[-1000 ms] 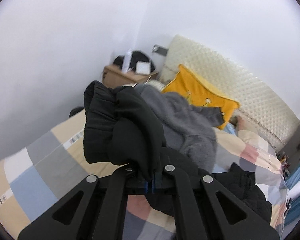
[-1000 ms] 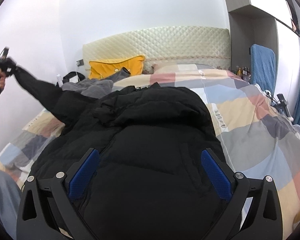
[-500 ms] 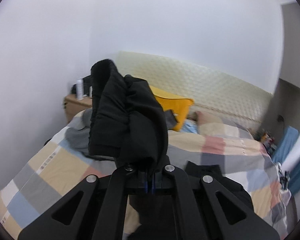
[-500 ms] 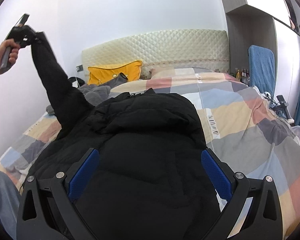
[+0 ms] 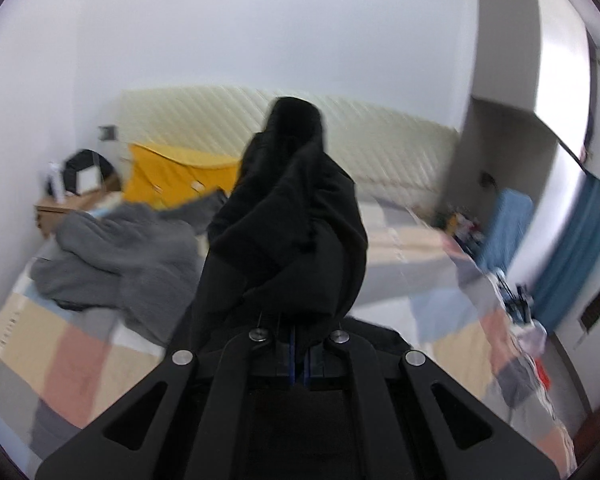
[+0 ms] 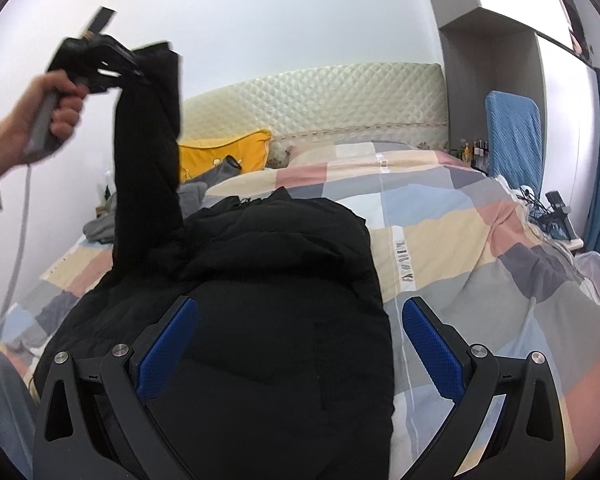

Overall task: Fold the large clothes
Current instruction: 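Lift the held sleeve and carry it over the jacket body, then lay the sleeve onto the jacket front and open the left gripper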

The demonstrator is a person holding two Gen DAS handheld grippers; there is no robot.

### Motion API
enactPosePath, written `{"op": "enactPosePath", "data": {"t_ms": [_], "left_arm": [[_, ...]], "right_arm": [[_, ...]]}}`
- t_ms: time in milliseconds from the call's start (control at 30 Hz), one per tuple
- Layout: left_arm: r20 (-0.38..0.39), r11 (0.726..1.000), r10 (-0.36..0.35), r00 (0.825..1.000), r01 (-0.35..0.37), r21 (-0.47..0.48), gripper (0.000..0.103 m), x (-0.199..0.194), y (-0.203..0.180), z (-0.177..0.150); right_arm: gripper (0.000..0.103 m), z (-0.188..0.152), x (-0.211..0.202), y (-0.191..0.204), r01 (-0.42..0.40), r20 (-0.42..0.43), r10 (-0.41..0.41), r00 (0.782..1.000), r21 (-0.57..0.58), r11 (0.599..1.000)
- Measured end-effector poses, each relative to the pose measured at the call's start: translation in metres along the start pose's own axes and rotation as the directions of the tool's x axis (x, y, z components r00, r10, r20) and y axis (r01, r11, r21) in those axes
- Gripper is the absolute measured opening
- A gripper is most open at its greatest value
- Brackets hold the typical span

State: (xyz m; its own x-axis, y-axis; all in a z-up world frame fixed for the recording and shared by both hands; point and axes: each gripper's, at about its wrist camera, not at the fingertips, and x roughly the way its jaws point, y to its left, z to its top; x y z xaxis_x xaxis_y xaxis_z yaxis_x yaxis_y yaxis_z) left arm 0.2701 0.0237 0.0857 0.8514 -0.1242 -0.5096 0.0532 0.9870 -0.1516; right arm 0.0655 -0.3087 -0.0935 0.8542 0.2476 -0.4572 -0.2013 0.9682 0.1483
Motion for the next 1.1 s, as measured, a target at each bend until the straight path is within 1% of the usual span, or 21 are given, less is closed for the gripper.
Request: {"op": "enactPosePath", "data": {"t_ms": [100, 167, 267, 367, 500, 567, 633, 733, 833, 900, 967, 1033, 1067, 1100], "left_arm": [[-0.028, 0.999, -0.037, 0.999, 0.038, 0.03, 0.002, 0.024, -0.039, -0.017], [-0.038, 0.998, -0.052, 0.998, 0.053, 0.041, 0.002, 0.038, -0.06, -0.029], [-0.09, 0.994, -0.091, 0.992, 0.096, 0.049, 0.002, 0.073, -0.091, -0.054], [-0.141, 0.992, -0.093, 0.986, 0.103, 0.072, 0.002, 0.099, -0.118, -0.075], [-0.215, 0.987, -0.066, 0.974, 0.095, 0.128, 0.002, 0.142, -0.15, -0.11], [-0.248, 0.987, -0.053, 0.967, 0.088, 0.133, 0.002, 0.155, -0.157, -0.125], [-0.281, 0.986, -0.049, 0.958, 0.092, 0.139, 0.002, 0.171, -0.166, -0.14], [-0.304, 0.983, -0.025, 0.952, 0.079, 0.167, 0.002, 0.195, -0.174, -0.158], [-0.322, 0.983, -0.018, 0.947, 0.075, 0.167, 0.002, 0.21, -0.172, -0.169], [-0.333, 0.98, 0.009, 0.943, 0.059, 0.191, 0.002, 0.223, -0.175, -0.175], [-0.354, 0.975, 0.025, 0.935, 0.056, 0.215, 0.002, 0.232, -0.179, -0.18], [-0.358, 0.975, 0.022, 0.934, 0.058, 0.212, 0.002, 0.236, -0.18, -0.18], [-0.349, 0.98, 0.009, 0.937, 0.062, 0.191, 0.002, 0.233, -0.178, -0.177], [-0.344, 0.982, 0.006, 0.939, 0.058, 0.177, 0.006, 0.229, -0.177, -0.175]], "right_arm": [[0.102, -0.003, -0.003, -0.004, 0.029, 0.009, -0.029, 1.0, -0.006, 1.0], [0.102, -0.005, -0.002, -0.006, 0.018, 0.01, -0.018, 1.0, 0.001, 1.0], [0.102, -0.008, 0.003, -0.008, 0.031, 0.002, -0.031, 1.0, -0.008, 0.999], [0.102, -0.011, 0.009, -0.012, 0.036, -0.006, -0.036, 0.999, -0.002, 0.999], [0.102, -0.013, 0.017, -0.019, 0.002, -0.017, -0.002, 1.0, 0.035, 0.999], [0.102, -0.013, 0.022, -0.024, -0.02, -0.018, 0.022, 1.0, 0.065, 0.998], [0.102, -0.014, 0.025, -0.028, -0.022, -0.017, 0.023, 1.0, 0.082, 0.996], [0.102, -0.015, 0.03, -0.035, -0.021, -0.021, 0.024, 1.0, 0.108, 0.994], [0.102, -0.017, 0.037, -0.039, -0.008, -0.03, 0.012, 0.999, 0.121, 0.993], [0.102, -0.018, 0.042, -0.044, 0.002, -0.034, 0.003, 0.999, 0.141, 0.99], [0.102, -0.019, 0.046, -0.049, 0.022, -0.036, -0.016, 0.999, 0.157, 0.987], [0.102, -0.021, 0.05, -0.052, 0.034, -0.047, -0.026, 0.999, 0.16, 0.987], [0.102, -0.021, 0.051, -0.052, 0.038, -0.052, -0.03, 0.998, 0.16, 0.986], [0.102, -0.022, 0.052, -0.052, 0.043, -0.058, -0.034, 0.998, 0.156, 0.987]]}}
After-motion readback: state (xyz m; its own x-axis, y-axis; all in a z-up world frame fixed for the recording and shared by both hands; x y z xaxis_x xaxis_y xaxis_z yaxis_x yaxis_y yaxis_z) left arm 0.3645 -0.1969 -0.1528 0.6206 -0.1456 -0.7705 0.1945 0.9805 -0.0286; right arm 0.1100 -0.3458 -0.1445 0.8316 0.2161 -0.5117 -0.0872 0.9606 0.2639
